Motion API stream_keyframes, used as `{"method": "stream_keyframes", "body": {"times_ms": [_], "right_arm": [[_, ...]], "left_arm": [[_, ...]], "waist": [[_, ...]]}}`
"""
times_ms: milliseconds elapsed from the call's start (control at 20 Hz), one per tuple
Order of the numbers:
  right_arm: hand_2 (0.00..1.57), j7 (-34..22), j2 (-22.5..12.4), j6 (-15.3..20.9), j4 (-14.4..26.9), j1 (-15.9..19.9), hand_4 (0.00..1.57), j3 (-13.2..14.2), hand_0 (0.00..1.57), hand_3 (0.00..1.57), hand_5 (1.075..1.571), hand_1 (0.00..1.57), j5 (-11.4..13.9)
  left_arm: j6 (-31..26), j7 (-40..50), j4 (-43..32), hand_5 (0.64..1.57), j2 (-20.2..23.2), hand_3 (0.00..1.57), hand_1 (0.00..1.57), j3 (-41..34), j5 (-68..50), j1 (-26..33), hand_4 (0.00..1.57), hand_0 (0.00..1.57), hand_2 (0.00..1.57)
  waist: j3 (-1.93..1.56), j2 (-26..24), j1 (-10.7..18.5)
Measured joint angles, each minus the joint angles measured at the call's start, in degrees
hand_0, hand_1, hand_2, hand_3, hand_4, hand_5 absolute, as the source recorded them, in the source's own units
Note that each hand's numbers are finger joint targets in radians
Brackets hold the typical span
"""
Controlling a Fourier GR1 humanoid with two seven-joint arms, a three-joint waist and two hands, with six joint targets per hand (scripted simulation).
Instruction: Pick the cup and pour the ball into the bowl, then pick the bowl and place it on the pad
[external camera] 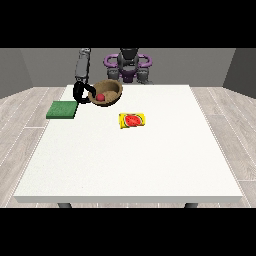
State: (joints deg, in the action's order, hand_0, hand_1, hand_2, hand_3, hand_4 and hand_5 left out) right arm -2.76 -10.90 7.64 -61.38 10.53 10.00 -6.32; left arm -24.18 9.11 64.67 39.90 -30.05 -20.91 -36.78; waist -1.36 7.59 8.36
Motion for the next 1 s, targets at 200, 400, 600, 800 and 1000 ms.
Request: {"method": "stream_keyframes", "body": {"times_ms": [200,400,600,800,1000], "right_arm": [[1.57,-5.8,-2.0,-2.9,-1.9,0.6,1.06,-1.2,1.57,0.71,1.566,1.57,-2.3],[1.57,-8.7,-3.4,-5.6,-1.2,2.0,1.07,-1.6,1.57,0.67,1.566,1.57,-5.2],[1.57,-9.9,-8.9,-6.2,-1.0,3.0,1.1,0.3,1.57,0.53,1.564,1.57,-5.7],[1.57,-10.1,-19.4,-6.3,0.2,5.5,1.1,5.8,1.57,0.53,1.564,1.57,-4.8],[1.57,-7.7,-24.7,-7.6,4.2,8.7,1.07,9.4,1.57,0.43,1.564,1.57,-4.9]], "left_arm": [[-0.1,-1.4,-1.0,1.544,0.4,0.0,0.0,-0.6,0.7,1.5,1.2,0.0,0.0],[0.3,-1.6,-1.7,1.543,0.6,0.0,0.0,-1.1,1.1,2.9,1.21,0.0,0.0],[0.4,-2.4,-2.1,1.548,1.1,0.0,0.0,-1.9,1.3,4.1,1.21,0.0,0.0],[-0.6,-4.6,-2.1,1.554,1.4,0.0,0.0,-2.5,1.1,5.0,1.21,0.0,0.0],[-2.3,-7.0,-3.0,1.552,3.4,0.0,0.0,-4.0,0.1,4.8,1.22,0.0,0.0]], "waist": [[-0.93,0.2,-1.3],[-2.03,-0.3,-2.3],[-1.07,-0.8,-4.1],[0.52,0.7,-4.8],[1.07,4.1,-4.3]]}}
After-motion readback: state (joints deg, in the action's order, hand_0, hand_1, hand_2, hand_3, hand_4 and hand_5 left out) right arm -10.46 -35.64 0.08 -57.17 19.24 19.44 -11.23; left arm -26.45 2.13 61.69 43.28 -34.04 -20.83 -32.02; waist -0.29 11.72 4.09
